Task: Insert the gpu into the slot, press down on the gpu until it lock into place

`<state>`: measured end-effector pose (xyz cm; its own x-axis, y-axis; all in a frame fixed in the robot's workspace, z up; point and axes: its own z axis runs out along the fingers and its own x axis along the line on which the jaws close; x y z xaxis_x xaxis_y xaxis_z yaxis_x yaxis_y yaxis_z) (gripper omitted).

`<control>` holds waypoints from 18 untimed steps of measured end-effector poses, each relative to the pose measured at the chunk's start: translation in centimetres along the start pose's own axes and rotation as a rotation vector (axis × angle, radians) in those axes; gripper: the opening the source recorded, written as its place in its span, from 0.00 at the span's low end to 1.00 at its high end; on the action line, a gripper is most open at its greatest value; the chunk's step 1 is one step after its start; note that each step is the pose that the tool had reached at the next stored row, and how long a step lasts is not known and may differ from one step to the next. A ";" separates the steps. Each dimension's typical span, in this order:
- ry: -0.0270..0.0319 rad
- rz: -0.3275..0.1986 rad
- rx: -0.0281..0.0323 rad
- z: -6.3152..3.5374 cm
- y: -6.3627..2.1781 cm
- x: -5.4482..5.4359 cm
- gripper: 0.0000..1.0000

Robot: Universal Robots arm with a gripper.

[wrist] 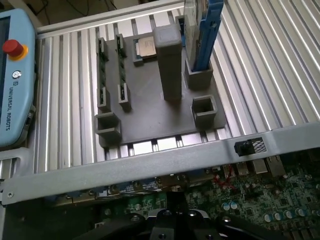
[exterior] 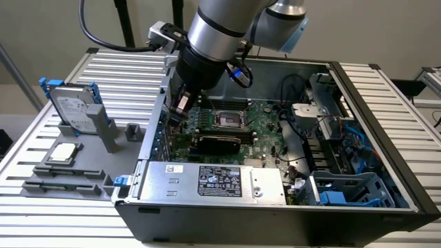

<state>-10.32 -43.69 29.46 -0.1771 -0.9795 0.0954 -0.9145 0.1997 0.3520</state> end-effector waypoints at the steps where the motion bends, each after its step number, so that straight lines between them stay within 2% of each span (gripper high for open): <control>1: 0.0048 -0.016 0.0017 0.00 0.00 0.0 0.11; 3: 0.0138 -0.047 0.0046 0.00 0.00 0.0 0.11; 6: 0.0210 -0.090 0.0075 0.00 0.00 0.0 0.11; 10: 0.0232 -0.143 0.0097 0.00 0.00 0.0 0.11; 12: 0.0210 -0.168 0.0103 0.00 0.00 0.0 0.11; 18: 0.0024 -0.238 0.0107 0.00 0.00 0.0 0.11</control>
<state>-10.32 -43.69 29.46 0.0451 -0.9989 0.0130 -0.9341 -0.0376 0.3550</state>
